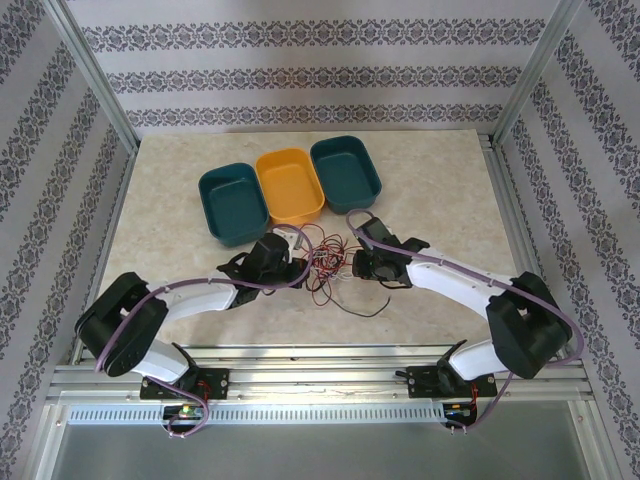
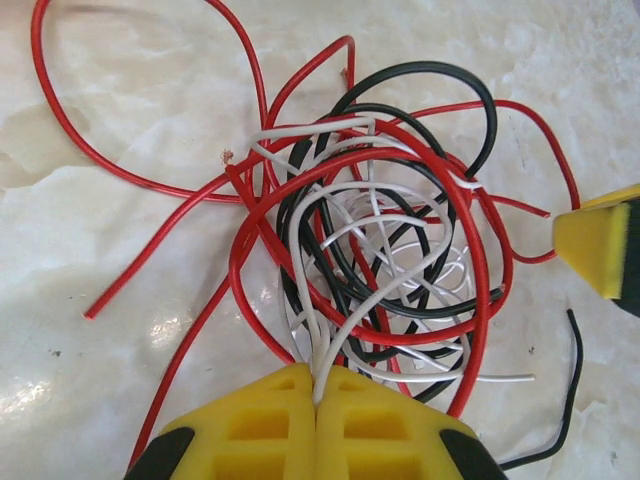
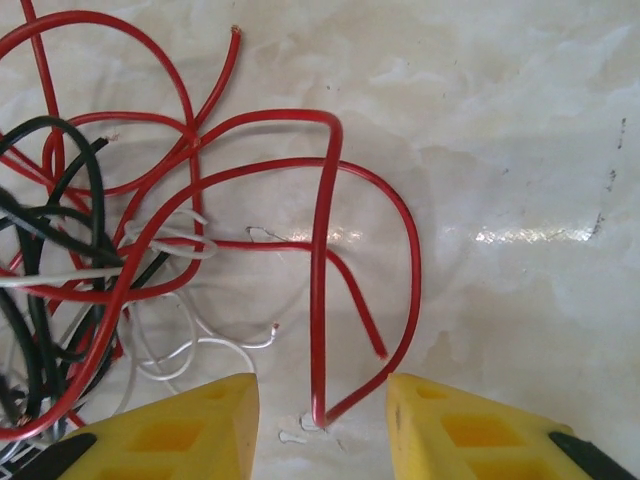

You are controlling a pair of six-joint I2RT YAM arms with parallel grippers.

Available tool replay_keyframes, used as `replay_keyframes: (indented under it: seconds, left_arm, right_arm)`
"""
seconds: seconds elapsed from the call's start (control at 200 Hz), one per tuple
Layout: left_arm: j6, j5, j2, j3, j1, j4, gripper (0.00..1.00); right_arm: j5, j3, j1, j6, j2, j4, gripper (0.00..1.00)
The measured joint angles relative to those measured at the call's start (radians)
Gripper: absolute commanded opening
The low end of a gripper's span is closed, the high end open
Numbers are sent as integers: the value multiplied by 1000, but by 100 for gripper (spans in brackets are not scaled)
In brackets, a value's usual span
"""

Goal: Untangle the cables

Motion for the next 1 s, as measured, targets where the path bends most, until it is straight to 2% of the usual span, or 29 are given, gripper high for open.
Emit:
replay_keyframes:
  seconds: [0.065,0.19,0.33,0.56,0.764,0.999]
  left_arm:
    - [0,-6,-13,-5,0,-7,0]
    - [1,-11,-41,-14,0,-16,8]
    - [0,-26,-73,-16,0,-35,8]
    - [0,-51,-85,-16,0,-55,6]
    - [0,-60,-63,-16,0,-59,0]
    - [0,-67,-47,-16,0,-66,0]
  right_arm:
    - [1,0,0,-1,10,8,30]
    - [5,0,0,-4,23,16,16]
    - [17,0,0,-3,26,17,4]
    - [37,0,0,0,-4,7,0]
    - [82,0,-2,0,-113,-23,0]
    - [114,0,-45,-4,-258,-71,0]
